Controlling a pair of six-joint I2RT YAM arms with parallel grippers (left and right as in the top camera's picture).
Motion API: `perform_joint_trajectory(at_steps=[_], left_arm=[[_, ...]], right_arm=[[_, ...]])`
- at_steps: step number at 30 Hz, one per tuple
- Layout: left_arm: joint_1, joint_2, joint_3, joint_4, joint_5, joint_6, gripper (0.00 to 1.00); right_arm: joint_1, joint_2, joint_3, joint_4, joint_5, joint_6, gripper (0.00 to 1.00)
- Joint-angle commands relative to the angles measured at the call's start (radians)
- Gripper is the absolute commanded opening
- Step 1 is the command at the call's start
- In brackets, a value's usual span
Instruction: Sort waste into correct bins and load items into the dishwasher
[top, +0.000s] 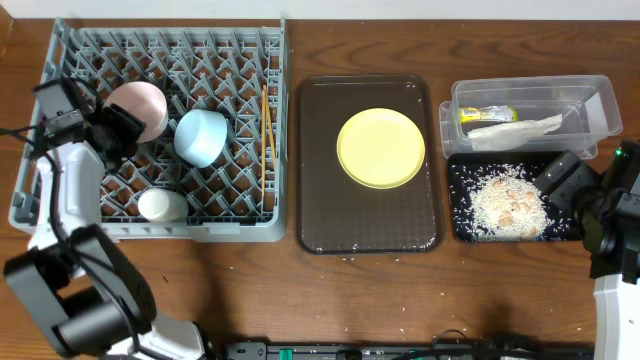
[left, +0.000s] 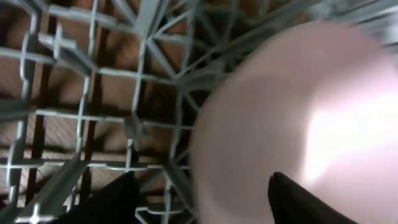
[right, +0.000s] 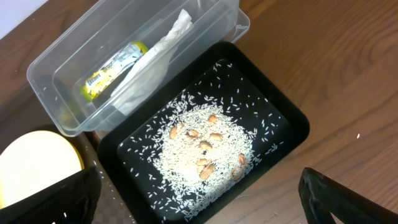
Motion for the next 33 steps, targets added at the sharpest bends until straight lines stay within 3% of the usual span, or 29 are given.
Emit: perform_joint_trajectory(at_steps=[1, 7, 16, 19, 23, 28, 33], left_arm=[[-0.002, 0.028, 0.026, -0.009, -0.038, -0.006, 0.49], [0.001, 0.020, 0.026, -0.015, -0.044, 0.012, 0.08], [0.001, -0.098, 0.026, -0.032, -0.192, 0.156, 0.07], [0.000, -0.185, 0.026, -0.050, -0.378, 0.211, 0.07], [-0.030, -0.261, 0.026, -0.063, -0.616, 0.377, 0.08], [-0.129, -0.287, 0.019, -0.079, -0.945, 0.460, 0.08], [-0.205, -0.246, 0.011, 0.002, -1.069, 0.527, 0.07]], right_arm=[[-0.007, 0.000, 0.002, -0.001, 0.007, 0.011, 0.99], [-0.007, 0.000, 0.002, -0.001, 0.007, 0.011, 0.99], [-0.007, 0.000, 0.002, -0.001, 0.007, 0.011, 0.99], [-0.007, 0.000, 0.002, -0.001, 0.007, 0.011, 0.99], [-0.007, 0.000, 0.002, -0.001, 0.007, 0.011, 0.99], [-0.007, 0.000, 0.002, -0.001, 0.007, 0.011, 0.99], [-0.007, 0.000, 0.002, -0.001, 0.007, 0.011, 0.99]])
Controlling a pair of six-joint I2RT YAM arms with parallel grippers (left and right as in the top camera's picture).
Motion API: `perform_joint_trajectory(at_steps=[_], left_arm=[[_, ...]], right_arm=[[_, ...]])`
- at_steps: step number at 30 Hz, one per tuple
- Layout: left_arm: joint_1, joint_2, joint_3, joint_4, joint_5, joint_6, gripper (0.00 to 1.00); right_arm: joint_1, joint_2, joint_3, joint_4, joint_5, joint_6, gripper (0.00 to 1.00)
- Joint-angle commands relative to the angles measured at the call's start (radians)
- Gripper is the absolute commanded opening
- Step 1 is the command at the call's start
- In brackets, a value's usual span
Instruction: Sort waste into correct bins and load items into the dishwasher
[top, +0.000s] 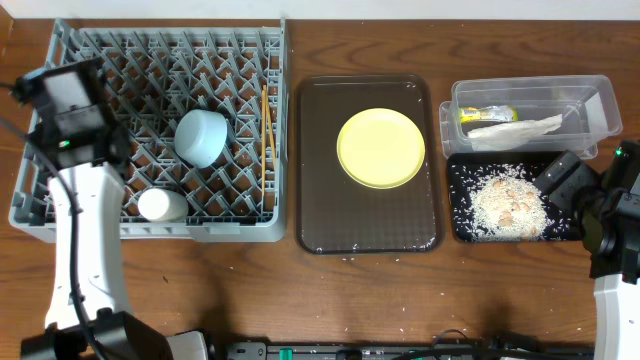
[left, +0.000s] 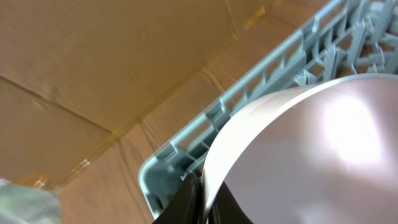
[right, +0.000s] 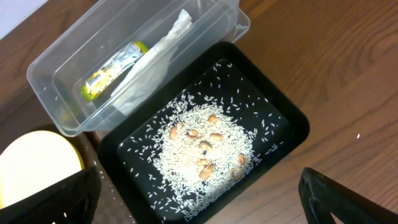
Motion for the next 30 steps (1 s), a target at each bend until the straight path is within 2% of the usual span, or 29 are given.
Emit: perform_joint_trajectory(at_steps=[1, 7, 14, 21, 26, 30], left_arm=[[-0.049, 0.042, -0.002, 0.060, -0.209, 0.122, 0.08], [-0.097, 0.092, -0.002, 0.077, -0.296, 0.206, 0.08], [-0.100, 0.094, -0.004, 0.080, -0.295, 0.303, 0.07], [-0.100, 0.097, -0.011, 0.122, -0.284, 0.491, 0.07], [-0.102, 0.125, -0.013, 0.122, -0.225, 0.615, 0.07], [-0.104, 0.171, -0.013, 0.138, -0.225, 0.640, 0.07]], right_arm=[[-0.007, 0.000, 0.002, -0.002, 0.006, 0.011, 0.99], [-0.007, 0.000, 0.002, -0.002, 0.006, 0.011, 0.99], [-0.007, 0.000, 0.002, -0.002, 0.006, 0.011, 0.99], [-0.007, 0.000, 0.002, -0.002, 0.006, 0.011, 0.99], [-0.007, 0.000, 0.002, -0.002, 0.006, 0.011, 0.99], [-0.007, 0.000, 0.002, -0.002, 0.006, 0.011, 0.99]])
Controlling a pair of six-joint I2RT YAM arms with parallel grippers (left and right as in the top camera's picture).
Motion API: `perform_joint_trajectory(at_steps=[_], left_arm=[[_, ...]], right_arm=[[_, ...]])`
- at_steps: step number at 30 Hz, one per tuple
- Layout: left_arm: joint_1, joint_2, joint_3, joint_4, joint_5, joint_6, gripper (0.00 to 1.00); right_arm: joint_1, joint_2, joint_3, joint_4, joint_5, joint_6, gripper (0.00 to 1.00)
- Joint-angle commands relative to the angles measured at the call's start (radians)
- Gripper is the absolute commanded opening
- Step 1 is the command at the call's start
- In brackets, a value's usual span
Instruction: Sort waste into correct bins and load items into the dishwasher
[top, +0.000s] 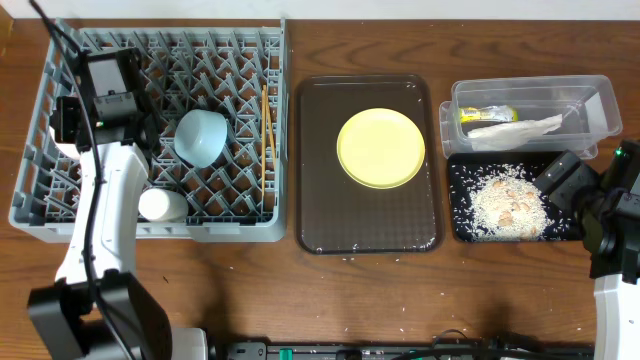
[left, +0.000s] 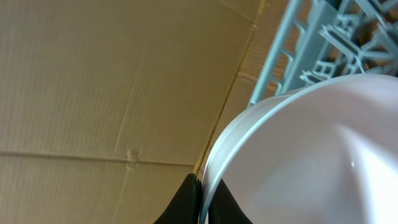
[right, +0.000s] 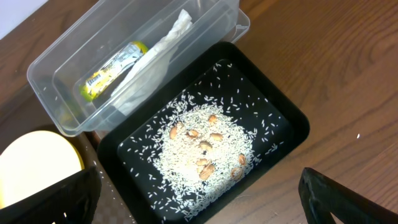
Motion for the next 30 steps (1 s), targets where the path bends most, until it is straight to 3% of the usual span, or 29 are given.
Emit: perform_joint_trajectory(at_steps=[1, 12, 22, 30], left_arm=[[-0.005, 0.055, -0.011, 0.018, 0.007, 0.068, 0.07], [-0.047, 0.208, -0.011, 0.167, -0.039, 0.103, 0.07], [-0.039, 0.221, -0.011, 0.361, -0.169, 0.331, 0.07], [-0.053, 0.222, -0.029, 0.364, -0.166, 0.330, 0.07]], right_arm=[[-0.007, 0.000, 0.002, -0.002, 0.007, 0.011, 0.99], [-0.007, 0.000, 0.002, -0.002, 0.007, 0.011, 0.99], [-0.007, 0.000, 0.002, -0.002, 0.007, 0.011, 0.99], [-0.007, 0.000, 0.002, -0.002, 0.007, 0.011, 0.99]])
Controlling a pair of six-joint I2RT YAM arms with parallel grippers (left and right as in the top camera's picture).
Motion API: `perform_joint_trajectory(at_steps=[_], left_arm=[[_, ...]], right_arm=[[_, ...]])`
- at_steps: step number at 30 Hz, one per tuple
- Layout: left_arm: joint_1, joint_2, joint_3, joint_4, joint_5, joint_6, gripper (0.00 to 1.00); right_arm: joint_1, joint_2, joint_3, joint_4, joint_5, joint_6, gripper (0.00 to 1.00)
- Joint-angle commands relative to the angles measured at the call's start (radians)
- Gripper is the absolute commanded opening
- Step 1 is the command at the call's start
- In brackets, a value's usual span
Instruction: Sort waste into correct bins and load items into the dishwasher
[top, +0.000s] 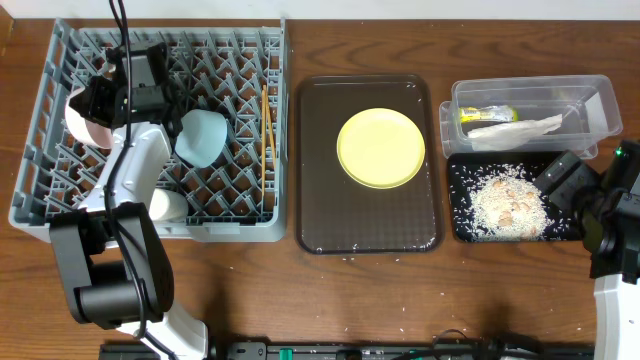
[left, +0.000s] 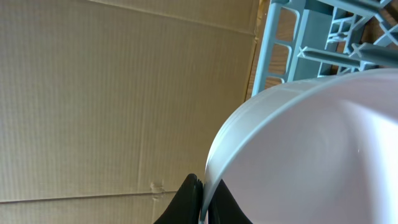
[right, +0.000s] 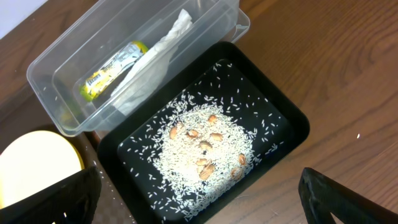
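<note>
My left gripper (top: 103, 104) is shut on the rim of the pink bowl (top: 82, 125), which stands tilted on edge over the far-left part of the grey dish rack (top: 250, 225). In the left wrist view the black fingertips (left: 191, 198) pinch the bowl's rim (left: 231, 130), and the bowl (left: 311, 162) fills the frame. A yellow plate (top: 381, 148) lies on the brown tray (top: 330, 225). At the right, my right gripper (right: 199, 208) is open over the black bin (right: 292, 121) of rice and nuts.
The rack also holds a light-blue bowl (top: 203, 137), a white cup (top: 165, 205) and chopsticks (top: 266, 125). A clear bin (top: 590, 100) behind the black bin (top: 460, 225) holds a wrapper (top: 487, 113) and a napkin (top: 520, 128). Cardboard (left: 112, 93) stands beyond the rack's left side.
The left arm has shifted farther back over the rack, and the pink bowl, hidden under it before, now shows on edge at the rack's left. The right arm has not moved.
The pink bowl first lay in the rack next to the blue bowl, with my left fingers apart at its edge. Then the gripper was shut on its rim near the rack's left edge. The bowl stayed gripped and now stands on edge at far left.
</note>
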Motion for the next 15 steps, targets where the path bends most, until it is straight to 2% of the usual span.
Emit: perform_joint_trajectory(at_steps=[1, 7, 15], left_arm=[[-0.008, 0.008, -0.028, 0.004, -0.030, 0.019, 0.07], [-0.035, 0.008, -0.087, 0.005, -0.011, -0.049, 0.07], [-0.073, 0.010, -0.087, 0.016, -0.003, -0.049, 0.07]], right_arm=[[-0.007, 0.000, 0.002, -0.001, 0.007, 0.011, 0.99], [-0.007, 0.000, 0.002, -0.001, 0.007, 0.011, 0.99], [-0.007, 0.000, 0.002, -0.001, 0.007, 0.011, 0.99]])
